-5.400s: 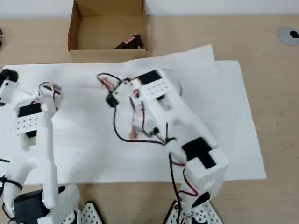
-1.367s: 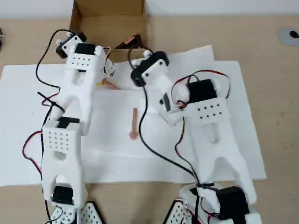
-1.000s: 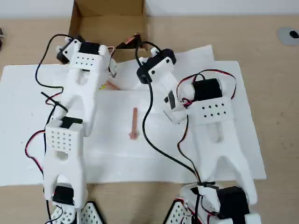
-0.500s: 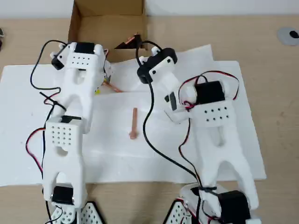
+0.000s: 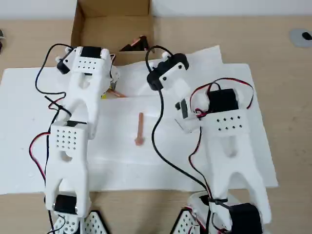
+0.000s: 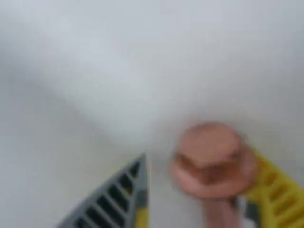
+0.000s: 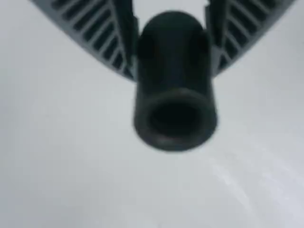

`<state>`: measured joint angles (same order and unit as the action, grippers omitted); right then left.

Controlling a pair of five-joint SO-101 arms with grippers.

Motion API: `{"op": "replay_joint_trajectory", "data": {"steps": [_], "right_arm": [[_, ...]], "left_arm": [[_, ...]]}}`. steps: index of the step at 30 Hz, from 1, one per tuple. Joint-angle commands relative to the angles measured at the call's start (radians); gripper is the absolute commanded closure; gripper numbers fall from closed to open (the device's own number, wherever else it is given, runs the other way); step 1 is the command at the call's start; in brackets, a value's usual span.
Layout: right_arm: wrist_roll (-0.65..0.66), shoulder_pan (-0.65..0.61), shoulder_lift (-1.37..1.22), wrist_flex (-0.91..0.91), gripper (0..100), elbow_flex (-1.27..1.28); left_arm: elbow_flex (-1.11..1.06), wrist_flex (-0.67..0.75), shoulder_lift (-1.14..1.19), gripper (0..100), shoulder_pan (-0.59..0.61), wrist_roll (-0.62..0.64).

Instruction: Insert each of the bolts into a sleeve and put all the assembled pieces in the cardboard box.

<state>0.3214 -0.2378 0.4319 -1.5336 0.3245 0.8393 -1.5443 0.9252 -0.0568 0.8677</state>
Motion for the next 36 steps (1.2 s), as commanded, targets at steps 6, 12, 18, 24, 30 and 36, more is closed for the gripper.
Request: {"op": "replay_joint_trajectory", "data": {"steps": [6,12,18,24,30,36], "right_arm": [[0.012,0.024,0.039,0.0,98.8,0.002],[0.012,0.019,0.104,0.015,98.8,-0.036],[0.012,0.018,0.331,0.146,98.8,-0.058],[0.006,0.018,0.513,0.267,98.8,-0.015],[0.003,-0.073,0.627,0.4,98.8,0.266],[-0.057,-0.208,0.745,0.715,98.8,0.627]], "left_arm": [[0.126,-0.058,-0.002,99,0.025,-0.077],[0.574,-0.212,-0.004,100,0.037,-0.13],[0.833,-0.209,-0.142,100,0.023,-0.302],[0.821,-0.209,-0.331,99,0.009,-0.463],[0.819,-0.212,-0.51,100,0.014,-0.571],[0.663,-0.216,-0.713,100,-0.086,-0.623]]}}
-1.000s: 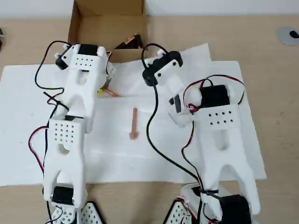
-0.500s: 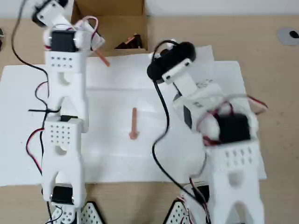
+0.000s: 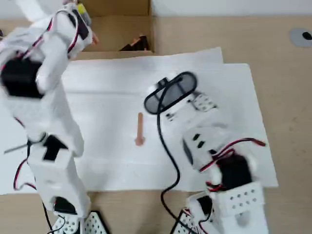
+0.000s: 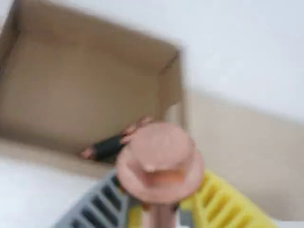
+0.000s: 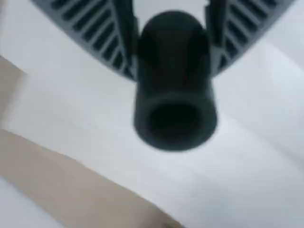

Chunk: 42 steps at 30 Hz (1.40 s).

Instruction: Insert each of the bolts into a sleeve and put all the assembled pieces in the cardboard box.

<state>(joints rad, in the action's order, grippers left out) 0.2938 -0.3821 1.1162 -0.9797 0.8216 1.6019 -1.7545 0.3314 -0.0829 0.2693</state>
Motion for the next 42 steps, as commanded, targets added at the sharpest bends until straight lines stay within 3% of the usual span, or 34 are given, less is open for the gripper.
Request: {"op": "replay_joint_trajectory", "data": {"steps": [1,8,12,18,23,34,38,42], "right_arm": [[-0.052,-0.084,0.081,0.224,98.8,0.179],[-0.1,-0.105,0.166,0.583,98.8,0.423],[-0.101,-0.11,0.176,0.706,98.8,0.522],[-0.106,-0.116,0.183,0.822,98.8,0.622],[-0.219,-0.202,0.183,0.822,98.8,0.656],[-0.241,-0.367,0.183,0.829,98.8,0.653],[-0.239,-0.42,0.179,0.798,98.8,0.656],[-0.242,-0.45,0.18,0.792,98.8,0.668]], "left_arm": [[-0.195,-0.006,-0.15,100,-0.081,-0.026],[-1.033,0.02,-0.496,100,-0.215,0.058],[-1.41,0.184,-0.779,100,-0.209,0.115],[-2.004,0.729,-1.242,100,-0.015,0.153],[-2.377,1.135,-1.501,100,0.069,0.178],[-2.753,1.591,-1.541,100,0.068,0.176],[-2.78,1.6,-1.535,100,0.011,0.176],[-2.733,1.504,-1.541,100,-0.075,0.178]]}}
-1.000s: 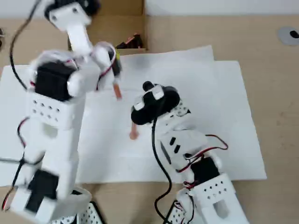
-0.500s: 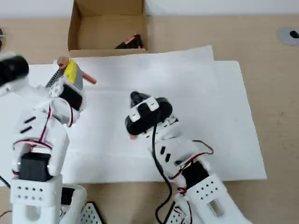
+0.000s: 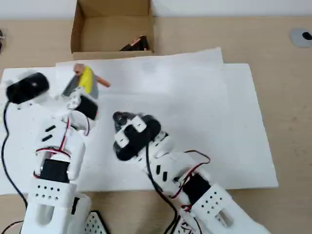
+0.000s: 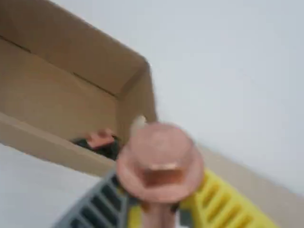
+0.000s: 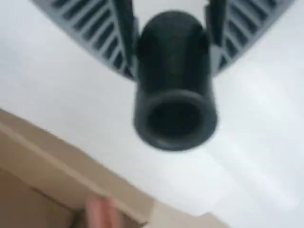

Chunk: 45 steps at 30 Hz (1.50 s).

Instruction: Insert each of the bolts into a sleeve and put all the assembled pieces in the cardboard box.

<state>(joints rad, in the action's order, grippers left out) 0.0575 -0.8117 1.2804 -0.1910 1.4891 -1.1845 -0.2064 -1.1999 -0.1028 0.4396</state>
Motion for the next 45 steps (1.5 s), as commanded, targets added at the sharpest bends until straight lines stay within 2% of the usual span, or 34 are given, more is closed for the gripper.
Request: {"op": "replay_joint_trajectory", "data": {"steps": [1,5,11,15,18,21,27,35,40,45], "right_arm": [[-0.006,-0.021,0.018,0.003,98.8,0.004],[-0.006,-0.016,0.018,0.002,98.8,0.005],[-0.006,-0.015,0.018,0.002,98.8,0.005],[-0.026,-0.015,0.018,0.002,98.8,0.005],[-0.026,-0.015,0.018,0.002,98.8,0.007],[-0.026,-0.015,0.018,0.002,98.8,0.007],[-0.026,-0.015,0.018,0.002,98.8,0.005],[-0.026,-0.015,0.018,-0.002,98.8,0.002],[-0.026,-0.013,0.018,-0.002,98.8,0.001],[-0.026,-0.013,0.018,-0.002,98.8,0.001]], "left_arm": [[0.077,-0.086,-0.01,100,-0.078,0.008],[0.153,-0.199,-0.005,100,-0.137,0.008],[0.247,-0.305,-0.012,100,-0.135,-0.055],[0.362,-0.457,-0.012,99,-0.137,-0.06],[0.456,-0.586,-0.01,100,-0.14,-0.129],[0.519,-0.669,-0.007,100,-0.141,-0.14],[0.597,-0.758,-0.004,99,-0.144,-0.141],[0.594,-0.847,-0.004,99,-0.258,-0.137],[0.592,-0.852,-0.012,100,-0.247,-0.143],[0.591,-0.832,-0.012,100,-0.15,-0.144]]}}
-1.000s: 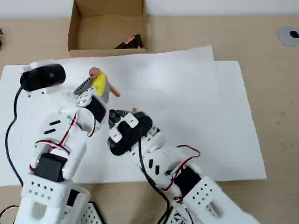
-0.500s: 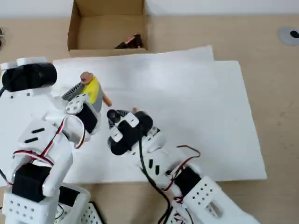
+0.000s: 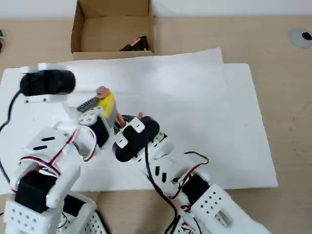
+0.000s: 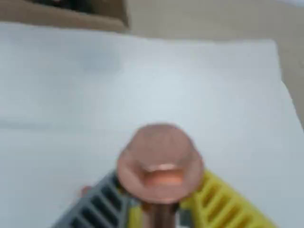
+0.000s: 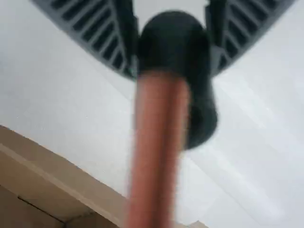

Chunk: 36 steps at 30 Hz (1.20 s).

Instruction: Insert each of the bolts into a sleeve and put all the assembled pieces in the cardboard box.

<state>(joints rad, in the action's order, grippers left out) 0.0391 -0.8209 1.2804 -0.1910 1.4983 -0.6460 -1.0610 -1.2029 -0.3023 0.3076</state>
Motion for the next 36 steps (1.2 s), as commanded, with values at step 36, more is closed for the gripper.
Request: {"op": "replay_joint_trajectory", "data": {"steps": [36], "right_arm": [[-0.008,-0.004,0.018,-0.002,98.8,-0.01]], "left_arm": [[-0.029,0.043,-0.01,100,-0.026,-0.003]]}}
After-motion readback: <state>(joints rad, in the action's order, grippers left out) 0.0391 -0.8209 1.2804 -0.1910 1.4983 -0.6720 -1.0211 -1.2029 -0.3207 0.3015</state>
